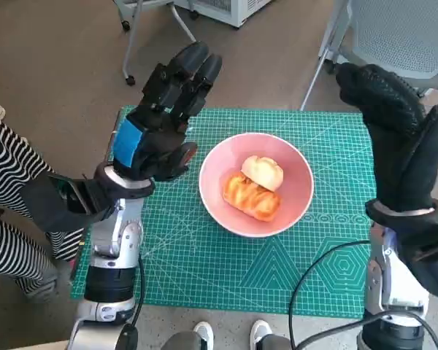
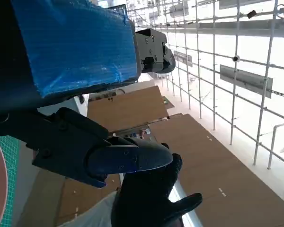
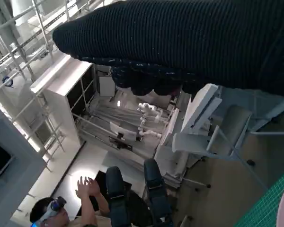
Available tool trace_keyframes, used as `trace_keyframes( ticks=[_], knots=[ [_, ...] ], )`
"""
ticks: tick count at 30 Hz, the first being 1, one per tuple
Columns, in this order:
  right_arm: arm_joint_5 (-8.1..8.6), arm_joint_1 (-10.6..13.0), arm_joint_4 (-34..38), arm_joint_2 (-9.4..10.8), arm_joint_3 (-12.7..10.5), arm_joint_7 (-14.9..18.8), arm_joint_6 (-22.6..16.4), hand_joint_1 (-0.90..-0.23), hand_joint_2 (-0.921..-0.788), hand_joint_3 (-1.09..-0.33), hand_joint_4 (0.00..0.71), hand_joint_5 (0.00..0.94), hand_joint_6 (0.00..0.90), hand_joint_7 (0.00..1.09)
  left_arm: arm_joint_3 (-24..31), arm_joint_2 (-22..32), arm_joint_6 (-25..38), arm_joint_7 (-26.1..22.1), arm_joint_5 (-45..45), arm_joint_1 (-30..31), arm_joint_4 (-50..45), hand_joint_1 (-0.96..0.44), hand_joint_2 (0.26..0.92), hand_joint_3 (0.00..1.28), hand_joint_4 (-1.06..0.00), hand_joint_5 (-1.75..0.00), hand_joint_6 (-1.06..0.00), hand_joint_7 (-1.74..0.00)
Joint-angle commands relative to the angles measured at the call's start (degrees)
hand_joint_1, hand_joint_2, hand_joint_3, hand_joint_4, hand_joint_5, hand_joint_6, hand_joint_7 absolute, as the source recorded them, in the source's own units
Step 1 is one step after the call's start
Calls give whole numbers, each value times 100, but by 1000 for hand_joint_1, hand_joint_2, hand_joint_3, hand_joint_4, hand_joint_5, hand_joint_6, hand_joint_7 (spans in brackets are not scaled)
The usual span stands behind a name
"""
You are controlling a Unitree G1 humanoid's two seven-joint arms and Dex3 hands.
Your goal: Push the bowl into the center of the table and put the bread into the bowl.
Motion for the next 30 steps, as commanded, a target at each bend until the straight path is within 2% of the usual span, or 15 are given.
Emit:
trace_keyframes(
  ticks=[1, 23, 30],
  knots=[
    [61, 140, 50, 46, 5, -29, 50, -764, -921, -668, 246, 3, 127, 569, 35, -23, 4, 25, -50, 12, -28, -730, 921, 386, -6, -115, 1, -449],
    [52, 136, 188, 123, 26, -10, -63, -746, -921, -661, 248, 3, 130, 572, 14, -9, 3, 10, -38, 16, -38, -698, 921, 373, 1, -95, 1, -456],
    [-19, 166, 251, 150, 75, -15, -187, -718, -921, -663, 241, 0, 126, 568, 13, 2, 20, -8, -47, -9, -32, -692, 921, 371, 0, -89, 1, -456]
  ],
)
